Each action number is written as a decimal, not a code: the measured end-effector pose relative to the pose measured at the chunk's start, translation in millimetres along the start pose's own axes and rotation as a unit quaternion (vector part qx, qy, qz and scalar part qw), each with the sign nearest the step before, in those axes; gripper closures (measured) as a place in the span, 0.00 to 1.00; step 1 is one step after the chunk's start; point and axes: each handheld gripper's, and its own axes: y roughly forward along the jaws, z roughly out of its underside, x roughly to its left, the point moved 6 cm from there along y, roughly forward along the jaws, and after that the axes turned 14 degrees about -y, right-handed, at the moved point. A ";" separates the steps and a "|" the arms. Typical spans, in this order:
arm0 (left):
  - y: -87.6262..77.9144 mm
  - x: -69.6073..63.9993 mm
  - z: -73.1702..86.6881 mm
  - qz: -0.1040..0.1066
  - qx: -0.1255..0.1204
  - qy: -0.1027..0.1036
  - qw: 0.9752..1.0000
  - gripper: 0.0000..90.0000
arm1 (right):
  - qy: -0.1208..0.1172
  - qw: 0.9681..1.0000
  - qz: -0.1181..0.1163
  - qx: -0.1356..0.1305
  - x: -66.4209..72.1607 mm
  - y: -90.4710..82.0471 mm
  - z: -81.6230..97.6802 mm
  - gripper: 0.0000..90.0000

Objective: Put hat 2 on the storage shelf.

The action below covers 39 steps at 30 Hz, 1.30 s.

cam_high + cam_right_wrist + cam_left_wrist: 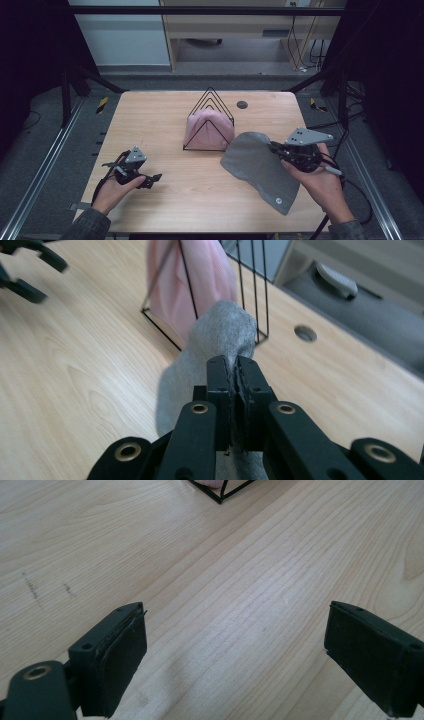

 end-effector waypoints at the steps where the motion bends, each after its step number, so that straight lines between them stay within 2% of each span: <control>1: 0.0 -1.0 0.3 0.003 0.001 0.002 1.000 0.11 | -0.007 1.000 -0.002 -0.005 1.2 -1.7 -6.3 0.96; 4: -1.2 -4.1 0.6 0.010 0.002 0.007 1.000 0.11 | -0.022 1.000 -0.008 -0.013 3.8 -4.1 -22.8 0.96; 8: -3.2 -9.9 0.9 0.022 0.002 0.011 1.000 0.11 | -0.030 0.999 -0.020 -0.021 4.9 -4.5 -37.8 0.96; 11: -5.5 -15.5 -0.9 0.042 0.004 0.016 0.999 0.11 | -0.034 0.999 -0.028 -0.030 5.6 -5.8 -47.5 0.96; 12: -6.2 -17.0 -3.0 0.051 0.000 0.010 0.999 0.11 | -0.036 0.998 -0.032 -0.032 6.0 -6.5 -50.7 0.96; 15: -11.3 -22.6 -10.8 0.060 0.001 0.012 0.998 0.12 | -0.044 0.998 -0.039 -0.032 7.8 -8.5 -59.6 0.96; 16: -12.6 -24.9 -12.5 0.061 0.003 0.016 0.998 0.12 | -0.047 0.998 -0.039 -0.034 8.1 -9.0 -62.1 0.96; 19: -16.3 -35.5 -19.9 0.059 0.018 0.048 0.997 0.12 | -0.049 0.997 -0.044 -0.039 10.3 -9.8 -68.9 0.96; 22: -19.1 -49.3 -28.5 0.071 0.023 0.056 0.996 0.13 | -0.053 0.997 -0.048 -0.039 13.1 -6.8 -74.3 0.96; 28: -22.5 -70.0 -41.5 0.073 0.035 0.094 0.992 0.14 | -0.057 0.996 -0.057 -0.040 17.7 1.5 -84.6 0.96; 34: -26.8 -81.4 -45.9 0.069 0.043 0.117 0.990 0.14 | -0.066 0.995 -0.069 -0.039 24.7 10.2 -93.6 0.96; 39: -28.6 -83.8 -46.1 0.070 0.046 0.122 0.989 0.14 | -0.070 0.994 -0.077 -0.039 30.9 19.2 -99.2 0.96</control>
